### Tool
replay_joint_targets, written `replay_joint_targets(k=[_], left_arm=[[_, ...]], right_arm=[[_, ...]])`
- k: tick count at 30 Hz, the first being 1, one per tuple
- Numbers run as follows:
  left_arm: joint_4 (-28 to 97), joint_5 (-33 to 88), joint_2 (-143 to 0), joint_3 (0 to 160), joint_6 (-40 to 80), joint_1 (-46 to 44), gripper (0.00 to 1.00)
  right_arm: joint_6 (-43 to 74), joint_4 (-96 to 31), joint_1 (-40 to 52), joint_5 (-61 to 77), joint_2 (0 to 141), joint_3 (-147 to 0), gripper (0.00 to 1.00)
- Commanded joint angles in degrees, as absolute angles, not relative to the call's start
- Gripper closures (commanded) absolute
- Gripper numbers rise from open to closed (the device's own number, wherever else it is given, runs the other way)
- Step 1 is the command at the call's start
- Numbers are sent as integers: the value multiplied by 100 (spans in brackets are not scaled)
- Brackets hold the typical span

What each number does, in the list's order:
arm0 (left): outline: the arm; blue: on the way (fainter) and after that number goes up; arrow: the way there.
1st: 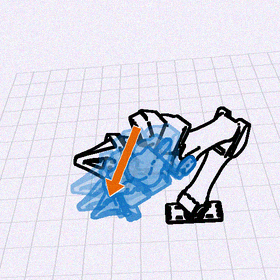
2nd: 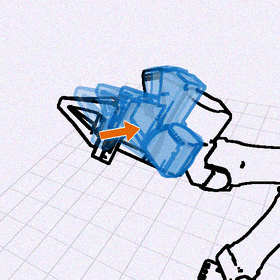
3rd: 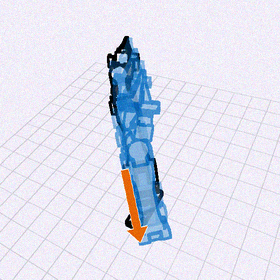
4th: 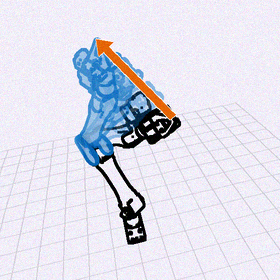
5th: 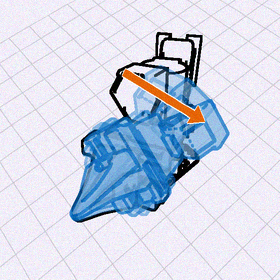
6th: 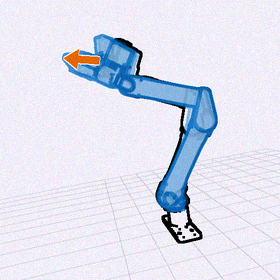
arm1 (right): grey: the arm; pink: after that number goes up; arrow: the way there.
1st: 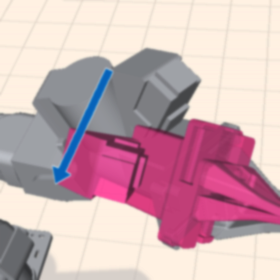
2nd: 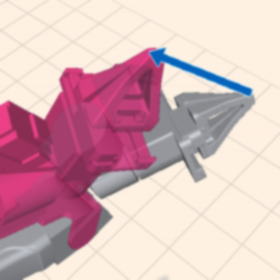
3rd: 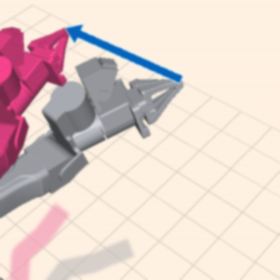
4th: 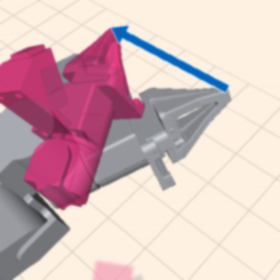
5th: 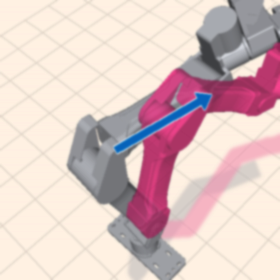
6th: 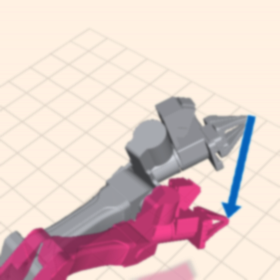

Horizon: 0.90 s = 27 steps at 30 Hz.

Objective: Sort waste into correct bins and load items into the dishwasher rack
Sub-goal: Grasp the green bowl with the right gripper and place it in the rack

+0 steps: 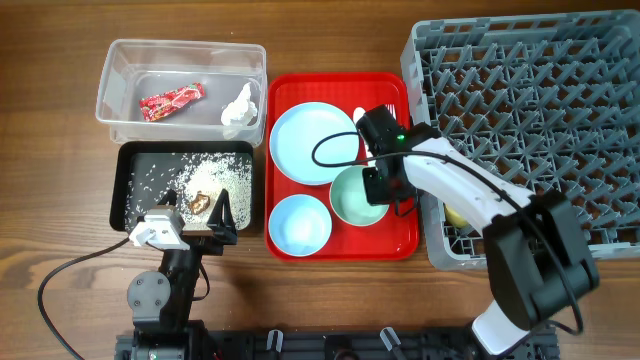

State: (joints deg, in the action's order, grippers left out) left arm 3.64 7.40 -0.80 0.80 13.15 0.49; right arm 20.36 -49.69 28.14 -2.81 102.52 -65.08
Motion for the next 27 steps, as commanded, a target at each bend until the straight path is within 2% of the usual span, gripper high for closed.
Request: replay_joint_targets(k=[1,5,7,9,13,16,22,24,27], left_arm=[[362,768,-36,32,1240,86,0],[362,768,-36,32,1240,86,0],[362,768,-36,32,1240,86,0],[362,766,-38,32,1240,86,0],[362,768,-36,32,1240,86,0],[362,768,-36,32,1240,86,0],[362,768,-36,32,1240,86,0],[362,768,-38,32,1240,86,0],[362,768,-36,32,1240,86,0]], right_arm=[[2265,-5170,2803,-1697,9146,-6652,96],[2571,-4899,2803,-3922,7266,-6652,96],[2565,-4512,2766,-5155,6810,-6652,96],[2526,-3946,2349,-6117,6790,-6650,96],[1977,-3555,1369,-6311,7467,-6641,96],[838,-2917,681,-6348,8337,-6641,96],[-1411,-902,412,-6987,9673,-6641,96],[-1796,-788,189,-7013,10022,-6641,96],[-1778,-1135,84,-7048,10182,-6613,96]])
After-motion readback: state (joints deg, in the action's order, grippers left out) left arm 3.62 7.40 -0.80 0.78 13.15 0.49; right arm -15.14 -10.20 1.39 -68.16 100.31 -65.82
